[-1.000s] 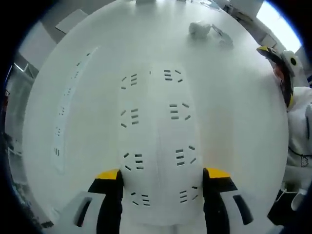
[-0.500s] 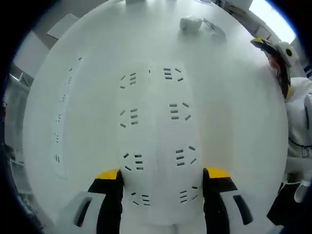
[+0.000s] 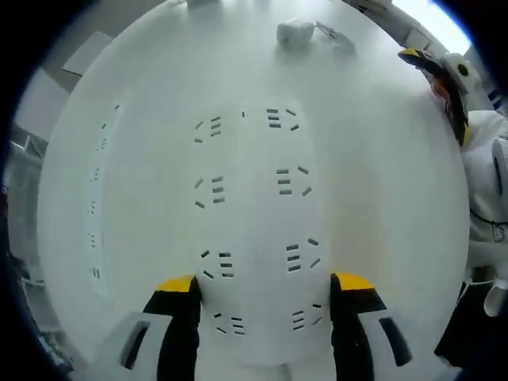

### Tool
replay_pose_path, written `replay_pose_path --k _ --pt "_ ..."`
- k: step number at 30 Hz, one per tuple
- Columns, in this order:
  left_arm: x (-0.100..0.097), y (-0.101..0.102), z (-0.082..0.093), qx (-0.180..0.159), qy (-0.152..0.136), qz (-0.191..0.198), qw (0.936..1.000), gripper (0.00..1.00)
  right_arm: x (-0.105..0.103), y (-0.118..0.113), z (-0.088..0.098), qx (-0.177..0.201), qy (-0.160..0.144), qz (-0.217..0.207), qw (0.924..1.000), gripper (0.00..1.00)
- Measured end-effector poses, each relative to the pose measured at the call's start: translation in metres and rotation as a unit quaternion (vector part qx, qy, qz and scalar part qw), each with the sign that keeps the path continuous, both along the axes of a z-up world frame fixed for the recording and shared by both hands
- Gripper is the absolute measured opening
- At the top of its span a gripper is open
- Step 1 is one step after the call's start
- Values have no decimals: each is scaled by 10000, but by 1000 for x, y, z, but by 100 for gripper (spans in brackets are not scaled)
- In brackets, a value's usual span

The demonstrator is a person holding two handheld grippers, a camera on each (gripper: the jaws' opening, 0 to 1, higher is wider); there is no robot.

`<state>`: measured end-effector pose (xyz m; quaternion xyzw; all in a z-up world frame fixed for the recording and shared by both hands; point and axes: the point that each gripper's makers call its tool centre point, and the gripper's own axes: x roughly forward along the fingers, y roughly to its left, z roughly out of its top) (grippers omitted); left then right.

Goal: Straighten the power strip on the desk, plug the charger into it

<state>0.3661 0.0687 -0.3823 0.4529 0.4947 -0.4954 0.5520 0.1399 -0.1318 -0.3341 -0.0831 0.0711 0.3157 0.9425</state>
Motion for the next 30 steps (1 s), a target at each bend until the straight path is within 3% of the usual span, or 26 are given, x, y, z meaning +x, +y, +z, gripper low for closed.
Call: replay_pose_path --k 4,16,30 --pt "-10 -3 -1 5 -3 -56 10000 67 0 0 -1 -2 10 -8 10000 100" --pt "-13 -6 -3 18 10 -249 9997 67 0 1 -1 -14 9 3 10000 100" --pt "-4 -4 -3 11 32 -291 9996 67 -1 1 -2 -12 17 -2 10000 100"
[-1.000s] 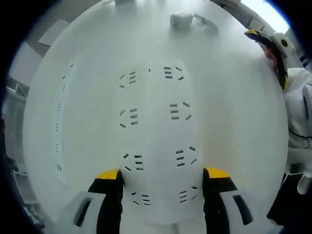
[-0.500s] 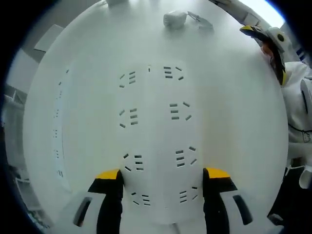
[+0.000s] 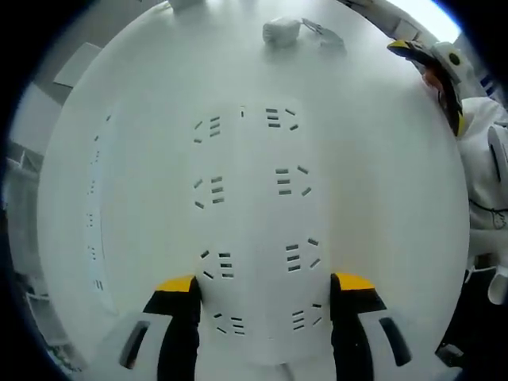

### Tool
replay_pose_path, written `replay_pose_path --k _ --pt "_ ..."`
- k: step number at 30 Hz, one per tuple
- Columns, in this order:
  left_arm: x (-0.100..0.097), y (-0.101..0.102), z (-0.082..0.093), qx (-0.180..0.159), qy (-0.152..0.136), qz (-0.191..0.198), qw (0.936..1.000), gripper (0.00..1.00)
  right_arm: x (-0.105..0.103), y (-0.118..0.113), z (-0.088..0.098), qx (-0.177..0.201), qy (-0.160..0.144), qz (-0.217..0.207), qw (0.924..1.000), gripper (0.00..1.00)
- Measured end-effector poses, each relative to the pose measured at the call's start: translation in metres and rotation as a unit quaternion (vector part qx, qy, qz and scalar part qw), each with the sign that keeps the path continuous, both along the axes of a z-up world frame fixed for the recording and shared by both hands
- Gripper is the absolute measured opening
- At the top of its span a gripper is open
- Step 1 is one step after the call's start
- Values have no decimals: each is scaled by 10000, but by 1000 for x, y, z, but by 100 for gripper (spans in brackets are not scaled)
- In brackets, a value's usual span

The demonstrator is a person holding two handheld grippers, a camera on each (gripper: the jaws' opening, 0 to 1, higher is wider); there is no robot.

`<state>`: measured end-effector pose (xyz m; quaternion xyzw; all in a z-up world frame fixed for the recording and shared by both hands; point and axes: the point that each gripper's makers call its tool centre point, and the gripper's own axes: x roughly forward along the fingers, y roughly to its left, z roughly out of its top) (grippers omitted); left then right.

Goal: Straighten the power strip on the desk, plug the charger into it

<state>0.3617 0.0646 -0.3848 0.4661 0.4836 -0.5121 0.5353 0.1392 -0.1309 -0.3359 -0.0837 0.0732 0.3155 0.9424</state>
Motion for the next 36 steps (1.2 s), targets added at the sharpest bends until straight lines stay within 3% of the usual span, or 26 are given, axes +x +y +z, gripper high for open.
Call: replay_pose_path --k 18,24,36 --pt "2 0 1 38 -70 141 9999 69 0 1 2 18 -13 -13 10000 100" --pt "5 -6 5 -134 -177 261 9994 80 1 3 4 25 -39 7 10000 100" --pt "7 -11 7 -269 -251 345 9987 93 1 2 6 52 -74 12 10000 100"
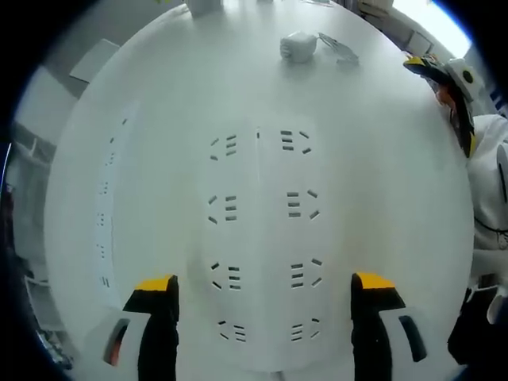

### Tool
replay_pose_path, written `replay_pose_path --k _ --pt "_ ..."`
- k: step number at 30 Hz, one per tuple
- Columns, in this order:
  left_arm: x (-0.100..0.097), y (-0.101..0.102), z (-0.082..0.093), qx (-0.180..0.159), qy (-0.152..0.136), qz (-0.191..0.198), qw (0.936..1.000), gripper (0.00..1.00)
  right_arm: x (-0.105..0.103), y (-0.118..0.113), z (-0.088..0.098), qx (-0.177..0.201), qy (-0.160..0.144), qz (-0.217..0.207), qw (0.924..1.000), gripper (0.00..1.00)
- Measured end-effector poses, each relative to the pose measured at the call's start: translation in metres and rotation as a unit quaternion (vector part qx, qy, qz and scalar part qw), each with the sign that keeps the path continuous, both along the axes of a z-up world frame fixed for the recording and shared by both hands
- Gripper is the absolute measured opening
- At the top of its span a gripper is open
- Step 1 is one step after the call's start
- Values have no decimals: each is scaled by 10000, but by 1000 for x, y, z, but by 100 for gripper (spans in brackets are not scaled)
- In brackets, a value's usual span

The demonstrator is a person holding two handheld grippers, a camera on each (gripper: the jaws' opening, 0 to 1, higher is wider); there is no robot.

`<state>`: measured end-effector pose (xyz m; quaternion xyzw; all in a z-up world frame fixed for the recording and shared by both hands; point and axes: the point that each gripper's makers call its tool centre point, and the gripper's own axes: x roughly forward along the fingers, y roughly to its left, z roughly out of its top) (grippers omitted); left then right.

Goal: Straighten the power strip on the desk, plug the charger into it

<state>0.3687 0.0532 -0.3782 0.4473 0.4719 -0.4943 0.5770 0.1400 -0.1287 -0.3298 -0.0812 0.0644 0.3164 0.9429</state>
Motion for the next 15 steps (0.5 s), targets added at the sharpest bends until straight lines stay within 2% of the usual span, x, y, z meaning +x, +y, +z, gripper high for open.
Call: replay_pose_path --k 5,11,15 --pt "-2 -3 1 -92 -45 24 9999 99 -1 0 0 5 5 -7 10000 100" --pt "-3 -7 3 -246 -112 135 9995 99 -2 1 1 11 -12 3 10000 100" --pt "-4 -13 7 -502 -137 230 9984 99 -3 2 1 13 -13 3 10000 100"
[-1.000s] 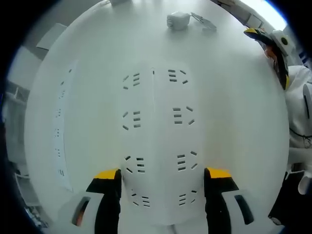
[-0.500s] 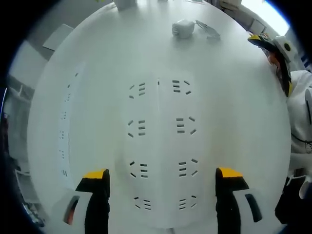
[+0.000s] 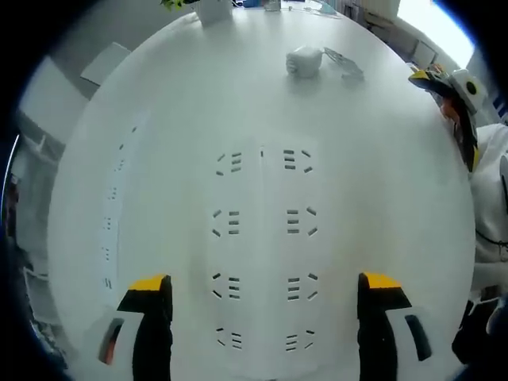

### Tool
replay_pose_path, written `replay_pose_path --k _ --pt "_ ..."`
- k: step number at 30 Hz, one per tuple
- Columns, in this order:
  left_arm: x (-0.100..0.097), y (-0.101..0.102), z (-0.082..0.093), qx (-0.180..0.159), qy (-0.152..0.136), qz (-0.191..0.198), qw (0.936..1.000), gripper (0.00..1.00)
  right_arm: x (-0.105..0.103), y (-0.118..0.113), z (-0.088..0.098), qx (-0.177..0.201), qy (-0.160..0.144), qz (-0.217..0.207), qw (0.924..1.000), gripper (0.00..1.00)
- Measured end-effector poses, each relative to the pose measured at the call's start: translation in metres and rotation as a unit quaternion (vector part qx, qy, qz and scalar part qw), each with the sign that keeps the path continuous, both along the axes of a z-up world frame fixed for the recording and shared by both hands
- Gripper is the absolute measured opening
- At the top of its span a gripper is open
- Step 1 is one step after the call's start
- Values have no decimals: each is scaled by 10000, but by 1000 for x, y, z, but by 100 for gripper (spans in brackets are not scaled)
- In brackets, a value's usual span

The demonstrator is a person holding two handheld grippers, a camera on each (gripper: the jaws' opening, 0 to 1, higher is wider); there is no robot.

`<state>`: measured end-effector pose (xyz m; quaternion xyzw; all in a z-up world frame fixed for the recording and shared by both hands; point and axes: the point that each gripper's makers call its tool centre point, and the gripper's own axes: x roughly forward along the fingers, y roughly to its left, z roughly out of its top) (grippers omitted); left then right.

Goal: Straighten the power strip on the desk, plug the charger into it

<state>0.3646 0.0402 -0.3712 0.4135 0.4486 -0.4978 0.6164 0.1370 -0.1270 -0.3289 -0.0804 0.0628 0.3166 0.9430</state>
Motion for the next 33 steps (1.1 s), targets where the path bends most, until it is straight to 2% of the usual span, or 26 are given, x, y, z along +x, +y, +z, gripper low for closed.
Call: replay_pose_path --k 5,14,18,22,25,29,33 --pt "1 -4 3 -224 -60 179 9996 99 -2 2 0 1 -6 16 10000 100" --pt "-2 -17 11 -982 -41 492 9939 99 -4 7 2 26 -34 58 10000 100" --pt "-3 -24 13 -1288 -142 553 9900 99 -5 10 2 47 -35 84 9999 100" --pt "-1 -28 11 -1394 -324 525 9883 99 -7 13 2 52 -37 125 9999 100" --pt "-1 -40 13 -1814 -379 557 9811 99 -8 14 1 37 -33 141 9999 100" --pt "-3 -48 16 -2143 -507 500 9742 99 -10 13 0 34 -22 140 9999 100" --pt "-5 -56 17 -2437 -519 554 9669 99 -13 14 -1 56 -10 138 9999 100"
